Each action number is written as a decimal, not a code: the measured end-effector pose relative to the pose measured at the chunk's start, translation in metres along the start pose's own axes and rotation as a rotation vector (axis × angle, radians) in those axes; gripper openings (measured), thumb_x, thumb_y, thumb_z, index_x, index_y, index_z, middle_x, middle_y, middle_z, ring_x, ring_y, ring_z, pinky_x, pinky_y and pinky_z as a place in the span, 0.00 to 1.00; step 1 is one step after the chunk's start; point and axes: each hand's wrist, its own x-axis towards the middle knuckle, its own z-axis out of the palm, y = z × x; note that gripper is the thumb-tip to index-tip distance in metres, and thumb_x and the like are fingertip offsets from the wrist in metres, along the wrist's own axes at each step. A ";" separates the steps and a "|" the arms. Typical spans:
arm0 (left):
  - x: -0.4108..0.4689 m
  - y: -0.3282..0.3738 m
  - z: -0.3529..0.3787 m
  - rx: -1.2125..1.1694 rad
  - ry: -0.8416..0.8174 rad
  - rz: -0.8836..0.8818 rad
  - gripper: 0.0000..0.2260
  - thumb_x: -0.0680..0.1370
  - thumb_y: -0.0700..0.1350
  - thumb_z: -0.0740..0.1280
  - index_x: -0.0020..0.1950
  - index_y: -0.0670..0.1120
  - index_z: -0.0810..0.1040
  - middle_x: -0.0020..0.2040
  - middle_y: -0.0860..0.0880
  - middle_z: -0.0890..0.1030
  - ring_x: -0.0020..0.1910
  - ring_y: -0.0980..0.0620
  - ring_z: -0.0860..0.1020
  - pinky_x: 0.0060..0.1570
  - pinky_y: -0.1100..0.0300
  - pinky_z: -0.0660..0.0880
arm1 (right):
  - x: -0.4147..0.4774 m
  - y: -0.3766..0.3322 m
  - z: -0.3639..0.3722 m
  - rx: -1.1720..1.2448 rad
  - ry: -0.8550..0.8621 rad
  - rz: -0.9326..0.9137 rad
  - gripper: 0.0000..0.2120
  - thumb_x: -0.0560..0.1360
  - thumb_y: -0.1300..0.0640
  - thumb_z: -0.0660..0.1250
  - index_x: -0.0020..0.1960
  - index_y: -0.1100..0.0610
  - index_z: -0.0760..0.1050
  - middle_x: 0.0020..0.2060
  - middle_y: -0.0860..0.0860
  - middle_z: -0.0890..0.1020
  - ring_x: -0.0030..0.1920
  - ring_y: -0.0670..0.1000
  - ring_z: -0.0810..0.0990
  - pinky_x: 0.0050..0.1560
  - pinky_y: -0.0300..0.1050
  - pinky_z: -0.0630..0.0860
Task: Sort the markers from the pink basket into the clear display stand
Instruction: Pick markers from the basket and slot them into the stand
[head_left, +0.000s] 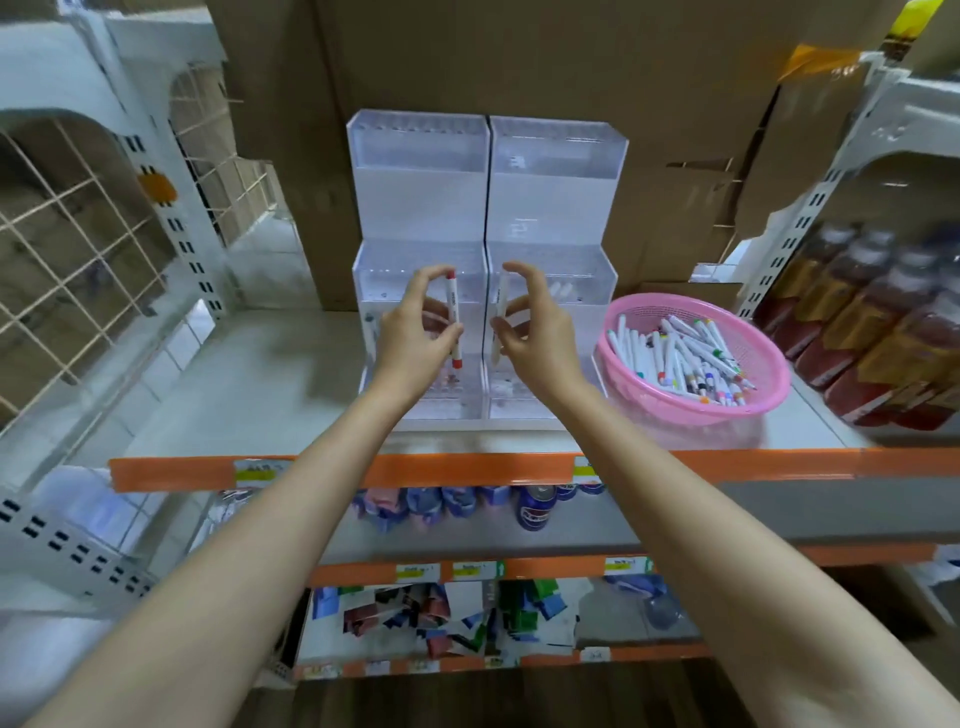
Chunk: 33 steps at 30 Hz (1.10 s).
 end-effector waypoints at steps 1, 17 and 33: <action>0.001 -0.002 -0.007 -0.002 0.018 0.009 0.23 0.73 0.36 0.71 0.65 0.53 0.71 0.39 0.51 0.76 0.40 0.55 0.79 0.45 0.57 0.80 | 0.001 -0.004 0.006 0.001 0.004 -0.007 0.26 0.74 0.67 0.67 0.69 0.53 0.66 0.40 0.54 0.80 0.37 0.54 0.81 0.42 0.52 0.78; 0.029 -0.021 -0.012 -0.081 -0.054 0.086 0.23 0.74 0.39 0.72 0.65 0.52 0.70 0.42 0.54 0.76 0.42 0.56 0.81 0.43 0.62 0.80 | 0.015 -0.007 0.048 -0.053 0.071 0.019 0.24 0.74 0.65 0.68 0.66 0.50 0.68 0.38 0.47 0.75 0.37 0.50 0.77 0.40 0.45 0.75; 0.040 -0.038 0.007 0.111 -0.112 0.223 0.19 0.74 0.37 0.71 0.61 0.48 0.69 0.42 0.48 0.81 0.40 0.52 0.82 0.42 0.52 0.81 | 0.019 0.007 0.046 -0.056 0.059 0.036 0.24 0.72 0.68 0.68 0.62 0.49 0.68 0.38 0.49 0.78 0.38 0.51 0.81 0.41 0.55 0.80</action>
